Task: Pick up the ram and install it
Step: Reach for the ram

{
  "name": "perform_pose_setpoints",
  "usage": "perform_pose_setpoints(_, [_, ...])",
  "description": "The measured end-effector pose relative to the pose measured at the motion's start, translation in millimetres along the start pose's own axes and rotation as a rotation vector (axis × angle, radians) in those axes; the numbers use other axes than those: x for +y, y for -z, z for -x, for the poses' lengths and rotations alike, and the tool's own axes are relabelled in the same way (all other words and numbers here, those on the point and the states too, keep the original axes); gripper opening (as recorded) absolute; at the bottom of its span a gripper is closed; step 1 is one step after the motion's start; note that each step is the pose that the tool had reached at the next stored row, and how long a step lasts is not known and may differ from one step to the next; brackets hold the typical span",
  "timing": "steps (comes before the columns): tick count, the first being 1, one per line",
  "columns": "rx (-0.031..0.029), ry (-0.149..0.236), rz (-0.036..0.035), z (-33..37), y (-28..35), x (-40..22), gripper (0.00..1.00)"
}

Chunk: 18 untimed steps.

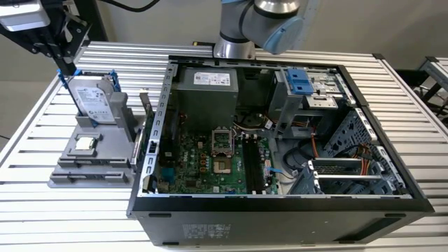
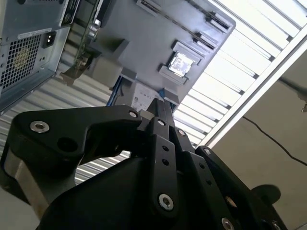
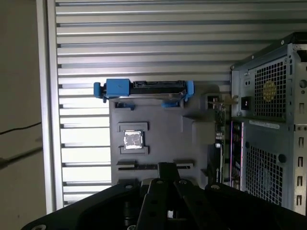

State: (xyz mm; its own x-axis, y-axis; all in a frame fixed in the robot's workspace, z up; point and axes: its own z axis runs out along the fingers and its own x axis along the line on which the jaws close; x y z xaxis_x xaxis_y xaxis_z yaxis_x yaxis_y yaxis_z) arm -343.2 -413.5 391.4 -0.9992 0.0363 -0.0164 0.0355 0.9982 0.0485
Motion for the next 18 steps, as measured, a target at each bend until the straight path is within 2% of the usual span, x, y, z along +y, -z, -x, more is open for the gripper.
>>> perform_pose_setpoints(18, [0.0000,0.000,0.0000,0.4,1.6,-33.3,0.00])
